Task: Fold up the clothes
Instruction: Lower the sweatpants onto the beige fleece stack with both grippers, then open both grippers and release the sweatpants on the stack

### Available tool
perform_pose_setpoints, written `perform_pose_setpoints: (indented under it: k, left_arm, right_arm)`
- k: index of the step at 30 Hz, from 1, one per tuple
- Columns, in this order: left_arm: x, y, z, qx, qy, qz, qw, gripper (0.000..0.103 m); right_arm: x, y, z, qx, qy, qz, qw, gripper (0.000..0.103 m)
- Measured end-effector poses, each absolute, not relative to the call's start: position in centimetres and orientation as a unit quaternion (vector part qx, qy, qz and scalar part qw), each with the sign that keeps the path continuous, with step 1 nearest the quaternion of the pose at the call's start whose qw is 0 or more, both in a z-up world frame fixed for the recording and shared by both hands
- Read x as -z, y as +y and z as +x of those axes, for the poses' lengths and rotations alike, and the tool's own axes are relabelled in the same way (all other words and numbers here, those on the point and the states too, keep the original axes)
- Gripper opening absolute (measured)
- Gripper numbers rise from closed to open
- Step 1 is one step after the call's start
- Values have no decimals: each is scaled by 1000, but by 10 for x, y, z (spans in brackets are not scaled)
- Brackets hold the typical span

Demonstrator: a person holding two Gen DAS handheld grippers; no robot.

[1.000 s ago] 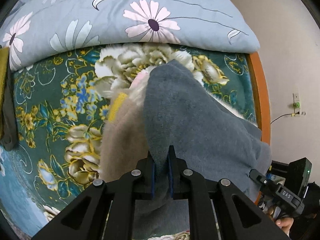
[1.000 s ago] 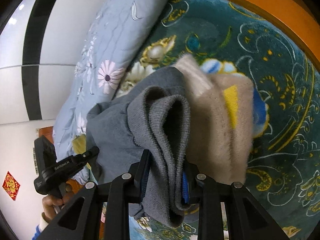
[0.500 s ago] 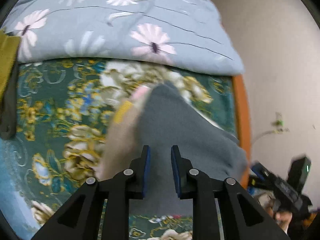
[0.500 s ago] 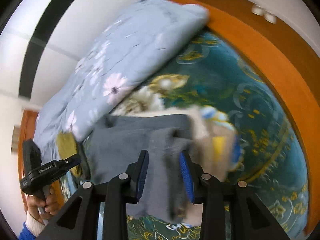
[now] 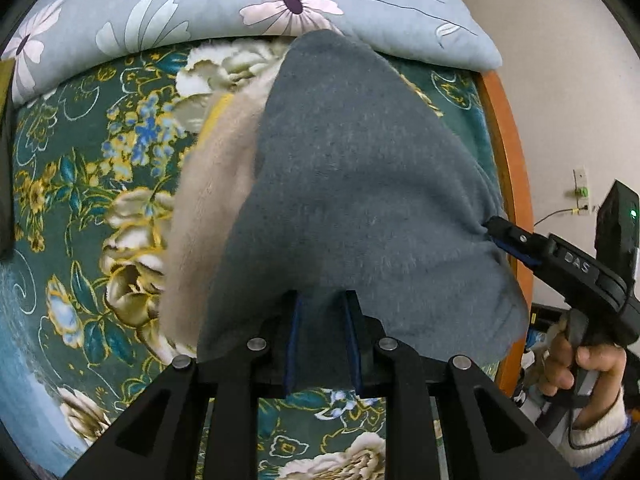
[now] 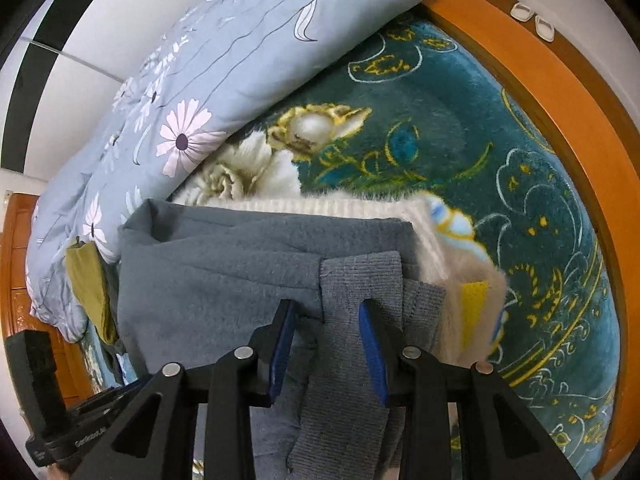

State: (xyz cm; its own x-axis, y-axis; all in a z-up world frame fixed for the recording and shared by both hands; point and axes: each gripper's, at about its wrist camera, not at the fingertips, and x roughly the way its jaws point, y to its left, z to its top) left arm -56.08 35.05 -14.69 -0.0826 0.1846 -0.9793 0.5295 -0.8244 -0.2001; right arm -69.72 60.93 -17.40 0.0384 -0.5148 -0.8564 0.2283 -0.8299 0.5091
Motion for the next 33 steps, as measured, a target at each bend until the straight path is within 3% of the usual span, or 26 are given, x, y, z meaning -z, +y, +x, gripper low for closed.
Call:
perform_pose_setpoints:
  k: [8, 13, 18, 22, 28, 31, 33]
  left_arm:
    - [117, 371, -538, 722, 236, 644, 93, 27]
    - [136, 383, -535, 711, 198, 669, 86, 28]
    - [163, 377, -543, 689, 215, 683, 114, 28]
    - [176, 378, -551, 673, 208, 699, 122, 28]
    - [149, 386, -540, 691, 205, 681, 130, 29]
    - [134, 393, -520, 700, 215, 668, 132, 40]
    - [128, 399, -506, 703, 217, 664, 134, 41]
  right_arm:
    - [120, 630, -631, 710, -80, 616, 331, 38]
    - [142, 630, -598, 708, -50, 628, 318, 38]
    - [169, 618, -598, 720, -104, 643, 241, 38]
    - [185, 612, -608, 710, -95, 661, 224, 38]
    - [179, 615, -607, 699, -114, 673, 211, 38]
    - [150, 623, -588, 719, -131, 645, 221, 38]
    - [140, 629, -570, 724, -134, 639, 224, 38]
